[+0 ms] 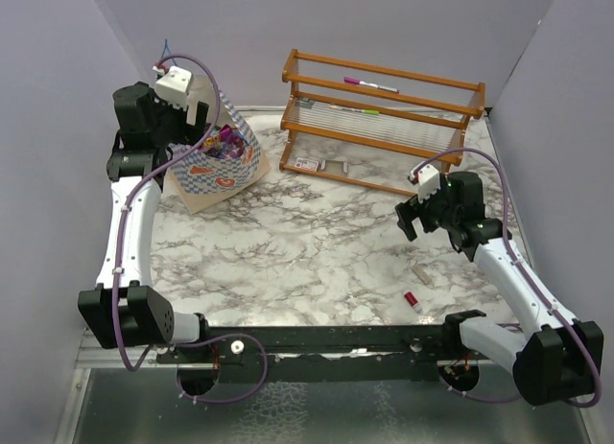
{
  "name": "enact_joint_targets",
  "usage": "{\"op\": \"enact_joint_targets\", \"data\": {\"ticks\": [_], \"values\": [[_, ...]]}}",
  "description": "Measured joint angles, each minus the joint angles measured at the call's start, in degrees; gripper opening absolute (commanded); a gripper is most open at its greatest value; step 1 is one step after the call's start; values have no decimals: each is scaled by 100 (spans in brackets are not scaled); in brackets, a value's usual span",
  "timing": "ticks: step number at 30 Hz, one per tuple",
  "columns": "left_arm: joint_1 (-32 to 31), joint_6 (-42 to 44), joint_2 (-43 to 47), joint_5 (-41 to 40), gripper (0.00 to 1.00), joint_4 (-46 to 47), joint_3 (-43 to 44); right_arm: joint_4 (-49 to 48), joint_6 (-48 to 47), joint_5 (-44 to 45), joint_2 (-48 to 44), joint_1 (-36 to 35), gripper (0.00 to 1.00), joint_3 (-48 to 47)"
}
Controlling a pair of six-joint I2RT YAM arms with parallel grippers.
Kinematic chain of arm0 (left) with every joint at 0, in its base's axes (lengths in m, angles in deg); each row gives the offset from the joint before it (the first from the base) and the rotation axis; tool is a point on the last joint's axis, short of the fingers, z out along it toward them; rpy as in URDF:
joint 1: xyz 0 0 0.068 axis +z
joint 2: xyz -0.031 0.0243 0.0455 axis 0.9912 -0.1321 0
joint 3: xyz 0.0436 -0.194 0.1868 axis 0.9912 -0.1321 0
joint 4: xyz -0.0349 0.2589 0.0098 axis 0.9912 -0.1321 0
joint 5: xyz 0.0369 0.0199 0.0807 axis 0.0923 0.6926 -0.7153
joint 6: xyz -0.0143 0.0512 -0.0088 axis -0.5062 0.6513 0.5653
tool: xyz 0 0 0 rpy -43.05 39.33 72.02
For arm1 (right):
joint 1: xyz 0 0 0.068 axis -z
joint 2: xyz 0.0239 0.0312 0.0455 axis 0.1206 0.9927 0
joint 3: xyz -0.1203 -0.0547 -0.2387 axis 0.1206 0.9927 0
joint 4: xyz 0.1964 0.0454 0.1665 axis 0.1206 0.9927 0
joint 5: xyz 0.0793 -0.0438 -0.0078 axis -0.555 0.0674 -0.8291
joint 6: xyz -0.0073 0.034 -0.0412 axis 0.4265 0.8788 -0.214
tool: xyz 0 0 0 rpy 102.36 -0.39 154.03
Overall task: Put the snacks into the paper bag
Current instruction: Reset both arms
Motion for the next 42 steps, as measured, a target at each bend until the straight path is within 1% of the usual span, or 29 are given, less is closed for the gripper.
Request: {"op": "enact_joint_targets", "data": {"ticks": [8,15,24,31,36,42], "values": [[0,-315,765,-219,99,450,-927,-109,199,380,-55,0,99,0],[0,-459,1786,-306,99,887,-1923,-223,330,817,-184,2,99,0],[0,-387,2638,-304,99,1016,-2677,-350,372,931,-376,2,99,-197],[0,-601,2999,-289,99,1191,-3080,-645,494,879,-833,2,99,-348],[0,-750,3169,-175,99,1368,-3314,-927,562,876,-1263,2,99,-101],[0,-857,3110,20,99,1360,-3289,-1027,623,881,-1460,2,99,68]]}}
